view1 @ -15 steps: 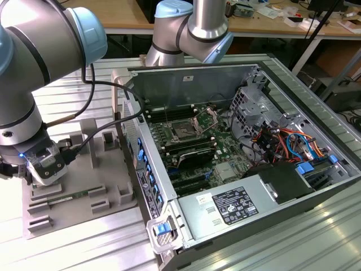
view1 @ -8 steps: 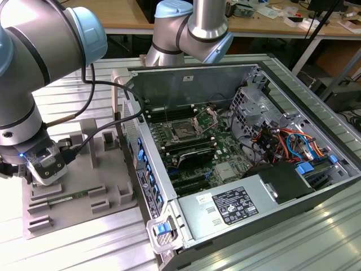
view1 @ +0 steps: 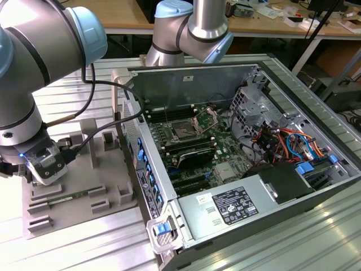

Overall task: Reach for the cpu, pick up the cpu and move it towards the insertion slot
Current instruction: 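Pick up the cpu and move it towards the insertion slot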

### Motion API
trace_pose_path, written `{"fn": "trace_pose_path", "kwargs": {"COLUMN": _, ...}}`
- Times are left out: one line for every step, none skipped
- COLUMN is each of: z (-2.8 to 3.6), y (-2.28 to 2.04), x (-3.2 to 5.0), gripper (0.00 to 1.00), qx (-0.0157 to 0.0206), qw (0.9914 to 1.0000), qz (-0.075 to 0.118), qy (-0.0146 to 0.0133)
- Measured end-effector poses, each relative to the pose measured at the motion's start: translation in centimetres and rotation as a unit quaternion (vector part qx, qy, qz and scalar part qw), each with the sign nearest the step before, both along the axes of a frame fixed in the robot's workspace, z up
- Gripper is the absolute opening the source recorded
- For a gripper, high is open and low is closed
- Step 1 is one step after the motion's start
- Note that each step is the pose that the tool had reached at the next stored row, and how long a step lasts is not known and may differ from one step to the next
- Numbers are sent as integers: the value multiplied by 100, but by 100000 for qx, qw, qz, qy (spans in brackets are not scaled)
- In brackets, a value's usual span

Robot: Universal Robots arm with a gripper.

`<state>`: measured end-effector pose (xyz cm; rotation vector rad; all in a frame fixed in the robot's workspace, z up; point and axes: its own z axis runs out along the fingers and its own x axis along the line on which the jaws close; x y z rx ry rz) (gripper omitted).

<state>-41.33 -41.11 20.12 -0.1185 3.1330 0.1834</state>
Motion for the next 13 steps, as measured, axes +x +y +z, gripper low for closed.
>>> {"fn": "trace_pose_path", "kwargs": {"z": 0, "y": 0, "x": 0, "gripper": 55, "qx": 119, "qw": 100000, "qz": -1, "qy": -3}}
{"fn": "trace_pose_path", "kwargs": {"z": 0, "y": 0, "x": 0, "gripper": 55, "qx": 213, "qw": 100000, "qz": -3, "qy": -4}}
{"fn": "trace_pose_path", "kwargs": {"z": 0, "y": 0, "x": 0, "gripper": 55, "qx": 365, "qw": 99999, "qz": -1, "qy": -4}}
{"fn": "trace_pose_path", "kwargs": {"z": 0, "y": 0, "x": 0, "gripper": 55, "qx": 458, "qw": 99999, "qz": -5, "qy": -5}}
{"fn": "trace_pose_path", "kwargs": {"z": 0, "y": 1, "x": 0, "gripper": 55, "qx": 514, "qw": 99999, "qz": -3, "qy": -8}}
{"fn": "trace_pose_path", "kwargs": {"z": 0, "y": 0, "x": 0, "gripper": 55, "qx": 558, "qw": 99998, "qz": -4, "qy": -7}}
{"fn": "trace_pose_path", "kwargs": {"z": 2, "y": 0, "x": 0, "gripper": 55, "qx": 615, "qw": 99998, "qz": 0, "qy": -6}}
{"fn": "trace_pose_path", "kwargs": {"z": 3, "y": 0, "x": 0, "gripper": 55, "qx": 652, "qw": 99998, "qz": -1, "qy": -11}}
{"fn": "trace_pose_path", "kwargs": {"z": 5, "y": 0, "x": 0, "gripper": 55, "qx": 704, "qw": 99998, "qz": -3, "qy": -9}}
{"fn": "trace_pose_path", "kwargs": {"z": 7, "y": 0, "x": 0, "gripper": 55, "qx": 770, "qw": 99997, "qz": -1, "qy": -7}}
{"fn": "trace_pose_path", "kwargs": {"z": 8, "y": 0, "x": 0, "gripper": 55, "qx": 812, "qw": 99997, "qz": -2, "qy": -3}}
{"fn": "trace_pose_path", "kwargs": {"z": 11, "y": 0, "x": 0, "gripper": 55, "qx": 842, "qw": 99996, "qz": -4, "qy": -5}}
{"fn": "trace_pose_path", "kwargs": {"z": 17, "y": 0, "x": 0, "gripper": 55, "qx": 871, "qw": 99996, "qz": -1, "qy": -6}}
